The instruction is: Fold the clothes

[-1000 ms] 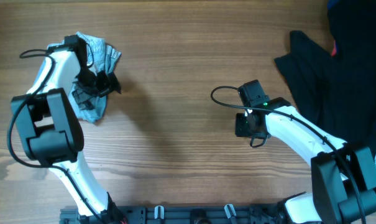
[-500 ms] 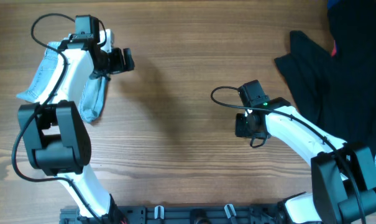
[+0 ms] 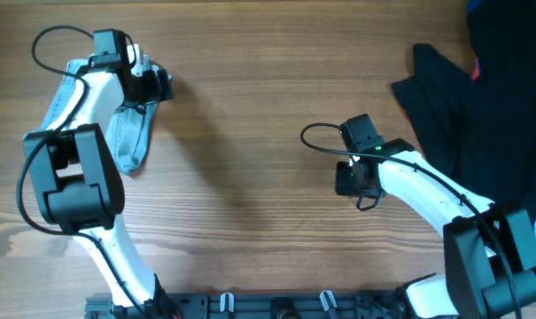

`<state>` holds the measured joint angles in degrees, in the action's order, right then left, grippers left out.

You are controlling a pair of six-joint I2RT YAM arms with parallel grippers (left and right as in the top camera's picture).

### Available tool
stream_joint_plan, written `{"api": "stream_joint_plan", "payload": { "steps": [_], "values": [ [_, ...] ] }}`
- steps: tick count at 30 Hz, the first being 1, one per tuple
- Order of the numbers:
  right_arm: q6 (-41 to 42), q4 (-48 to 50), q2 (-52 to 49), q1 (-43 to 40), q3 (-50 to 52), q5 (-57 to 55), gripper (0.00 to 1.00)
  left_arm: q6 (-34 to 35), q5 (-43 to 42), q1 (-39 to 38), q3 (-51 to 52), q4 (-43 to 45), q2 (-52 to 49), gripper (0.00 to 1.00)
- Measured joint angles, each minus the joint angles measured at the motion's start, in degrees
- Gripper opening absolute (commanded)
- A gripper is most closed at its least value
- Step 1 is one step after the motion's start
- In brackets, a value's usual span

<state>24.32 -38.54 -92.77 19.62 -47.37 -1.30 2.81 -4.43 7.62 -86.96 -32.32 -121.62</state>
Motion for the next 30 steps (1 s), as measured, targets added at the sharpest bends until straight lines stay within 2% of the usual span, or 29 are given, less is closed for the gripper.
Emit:
{"api": "stream_joint_plan", "payload": {
  "steps": [7,12,16,20,23,26,30],
  "values": [
    [0.00,0.02,0.00,0.00,0.00,0.42,0.42,-0.22,2.89,7.37,0.00,2.36,-0.31,1.00],
    [0.02,0.17,0.00,0.00,0.00,0.44,0.42,-0.22,2.84,8.83,0.00,3.34,-0.33,1.00],
    [0.02,0.26,0.00,0.00,0.00,0.44,0.42,-0.22,-1.66,9.01,0.00,3.26,-0.33,1.00],
    [0.02,0.46,0.00,0.00,0.00,0.44,0.42,-0.22,-5.90,6.49,0.00,3.06,2.29,1.00],
    [0.28,0.83,0.00,0.00,0.00,0.66,0.42,-0.90,-7.52,0.35,-0.52,3.19,4.83,1.00],
    [0.28,0.79,0.00,0.00,0.00,1.11,0.42,-1.29,-7.91,-2.80,-0.52,2.78,3.63,1.00],
    [0.28,0.79,0.00,0.00,0.00,1.27,0.42,-1.29,-7.80,-2.95,-0.52,2.82,-0.26,1.00]
  ]
}}
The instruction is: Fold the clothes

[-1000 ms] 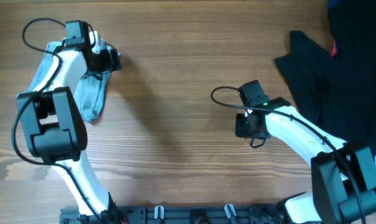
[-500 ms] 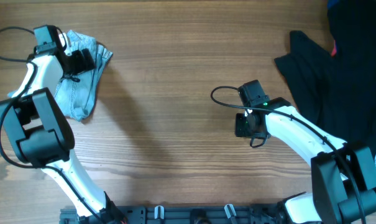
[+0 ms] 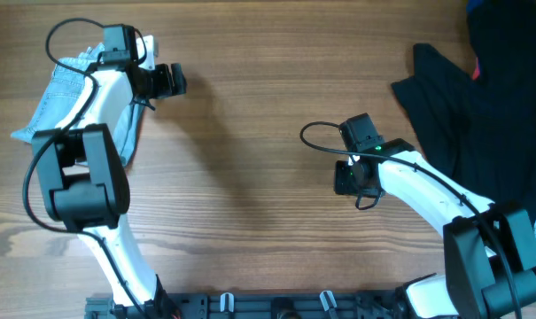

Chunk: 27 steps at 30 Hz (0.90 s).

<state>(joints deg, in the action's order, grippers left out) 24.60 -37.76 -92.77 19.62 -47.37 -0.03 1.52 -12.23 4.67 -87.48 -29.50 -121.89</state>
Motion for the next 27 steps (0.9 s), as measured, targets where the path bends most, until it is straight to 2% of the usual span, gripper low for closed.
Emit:
{"api": "stream_joint_plan", "payload": {
  "steps": [8,10,14,17,22,27],
  "values": [
    [0.00,-0.90,0.00,0.00,0.00,0.00,0.42,-0.87,5.03,2.25,-0.02,0.79,-2.56,1.00],
    [0.00,-1.05,0.00,0.00,0.00,0.00,0.42,-2.99,9.42,4.46,-0.02,0.28,-2.78,1.00],
    [0.00,-1.07,0.00,0.00,0.00,0.00,0.42,-5.42,12.02,10.95,-0.02,0.09,-2.97,1.00],
    [0.00,-1.05,0.00,0.00,0.00,0.00,0.42,-5.75,11.39,14.45,-0.02,0.94,-3.06,1.00],
    [0.20,-1.03,0.00,0.00,0.00,0.20,0.42,-5.77,6.93,14.78,-0.02,2.80,-3.08,1.00],
    [0.22,-2.10,0.00,0.00,0.00,0.92,0.42,-3.74,5.27,14.58,0.02,12.61,-3.50,1.00]
  ]
}}
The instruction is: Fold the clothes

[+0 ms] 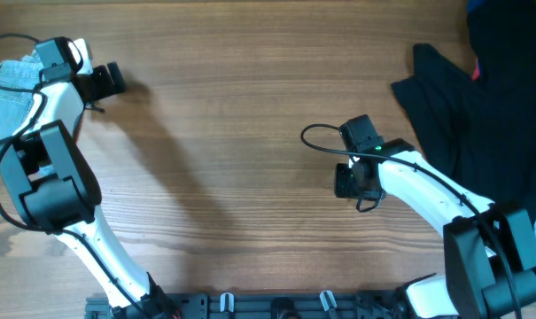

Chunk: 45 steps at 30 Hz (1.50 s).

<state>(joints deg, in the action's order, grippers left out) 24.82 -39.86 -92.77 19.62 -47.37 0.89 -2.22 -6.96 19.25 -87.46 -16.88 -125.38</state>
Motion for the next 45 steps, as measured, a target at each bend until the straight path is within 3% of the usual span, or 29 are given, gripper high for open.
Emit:
{"api": "stream_joint_plan", "payload": {
  "steps": [4,8,10,12,21,25,30,34,38,45],
  "values": [
    [0.00,0.00,0.00,0.00,0.00,0.17,0.43,2.91,-1.31,-0.13,-0.04,0.76,0.00,1.00],
    [0.44,1.77,0.00,0.00,0.00,0.81,0.58,3.89,-6.27,-1.20,-0.04,-5.14,0.00,1.00],
    [0.59,3.63,0.00,0.00,0.00,2.23,0.82,4.07,-8.28,-3.48,-0.15,-7.13,-0.02,1.00],
    [0.76,6.32,0.00,0.00,0.00,4.26,0.97,4.04,-9.07,-7.13,-0.92,-10.05,0.02,1.00],
    [-0.72,19.32,-0.02,0.00,-0.20,7.30,0.99,4.48,-7.48,-29.94,-3.06,-28.50,1.38,1.00],
    [-6.58,12.63,0.24,-0.15,-6.67,7.43,1.00,7.76,-2.62,-31.85,-3.54,-42.42,3.91,1.00],
    [-8.13,6.27,7.08,-2.45,-14.40,6.45,1.00,9.27,0.07,-31.41,-3.72,-51.23,16.50,1.00],
    [-8.33,2.23,20.90,-2.95,-16.26,0.57,0.99,10.75,0.33,-31.41,-4.02,-54.25,24.39,1.00],
    [-8.66,-3.37,28.74,-2.95,-16.59,-2.78,0.99,11.39,0.96,-31.41,-0.81,-51.63,33.33,1.00],
    [-5.20,-9.27,29.53,-2.95,-16.63,-5.03,1.00,11.98,5.95,-31.41,13.07,-42.51,58.38,1.00]
  ]
}}
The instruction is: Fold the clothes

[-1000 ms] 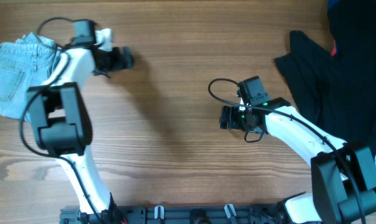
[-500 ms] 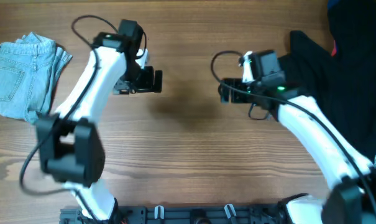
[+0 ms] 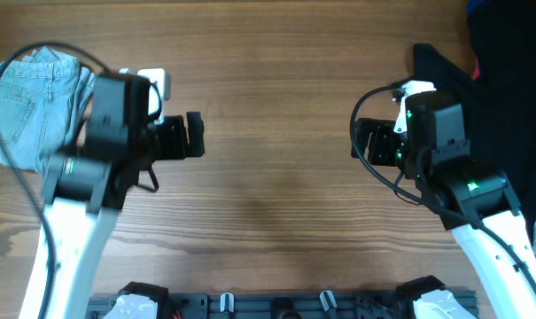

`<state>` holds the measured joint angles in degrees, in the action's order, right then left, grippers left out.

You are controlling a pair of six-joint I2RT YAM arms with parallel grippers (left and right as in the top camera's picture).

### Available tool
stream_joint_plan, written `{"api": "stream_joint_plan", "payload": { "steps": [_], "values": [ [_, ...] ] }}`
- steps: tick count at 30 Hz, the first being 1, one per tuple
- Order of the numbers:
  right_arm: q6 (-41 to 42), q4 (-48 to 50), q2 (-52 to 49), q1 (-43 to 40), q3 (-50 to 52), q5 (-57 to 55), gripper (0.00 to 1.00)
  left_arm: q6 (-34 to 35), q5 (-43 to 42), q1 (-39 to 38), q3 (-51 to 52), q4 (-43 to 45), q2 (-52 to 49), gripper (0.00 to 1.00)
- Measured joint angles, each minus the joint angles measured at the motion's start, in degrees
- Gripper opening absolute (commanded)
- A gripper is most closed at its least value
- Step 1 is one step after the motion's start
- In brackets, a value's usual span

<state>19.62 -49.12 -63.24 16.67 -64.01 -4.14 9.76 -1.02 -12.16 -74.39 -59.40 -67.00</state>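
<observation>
A folded pair of light blue jeans (image 3: 28, 106) lies at the far left of the wooden table. A heap of black clothes (image 3: 480, 80) lies at the far right, with a bit of red showing in it. My left gripper (image 3: 194, 136) is raised over bare wood right of the jeans, open and holding nothing. My right gripper (image 3: 360, 144) is raised left of the black heap, apart from it, with nothing in it; whether its fingers are apart is unclear.
A strip of light blue cloth shows at the right edge. The table (image 3: 276, 97) is bare wood between the two grippers. A dark rail (image 3: 276, 306) runs along the front edge.
My left gripper has moved from beside the jeans at the far left, right and up toward the camera. My right arm has risen and its gripper now sits higher. The jeans lie still.
My left gripper first held the jeans bunched at centre-left. The jeans then lay further left, spread under the arm, and then flat at the table's left edge with the gripper off them. Both arms are now drawn back and raised; the right arm had stayed still until now.
</observation>
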Motion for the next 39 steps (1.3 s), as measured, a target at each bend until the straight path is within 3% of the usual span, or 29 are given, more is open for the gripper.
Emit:
{"api": "stream_joint_plan", "payload": {
  "steps": [4,9,15,26,39],
  "values": [
    [0.94,2.38,9.90,0.00,4.68,-1.53,1.00,0.00,1.16,0.00,10.93,3.61,17.00,1.00],
    [0.44,10.08,27.15,0.00,16.15,-6.14,1.00,-0.46,2.97,0.00,17.31,8.68,25.59,1.00],
    [-1.36,11.61,28.98,0.00,17.81,-12.04,1.00,-0.90,3.41,0.00,18.86,8.90,19.58,1.00],
    [-1.53,11.69,22.58,0.37,17.86,-12.85,1.00,-0.92,3.78,0.00,18.86,8.90,10.43,1.00],
    [-1.55,11.69,26.93,0.52,17.88,-12.85,1.00,-0.94,3.78,0.00,18.86,8.90,5.73,1.00]
  ]
}}
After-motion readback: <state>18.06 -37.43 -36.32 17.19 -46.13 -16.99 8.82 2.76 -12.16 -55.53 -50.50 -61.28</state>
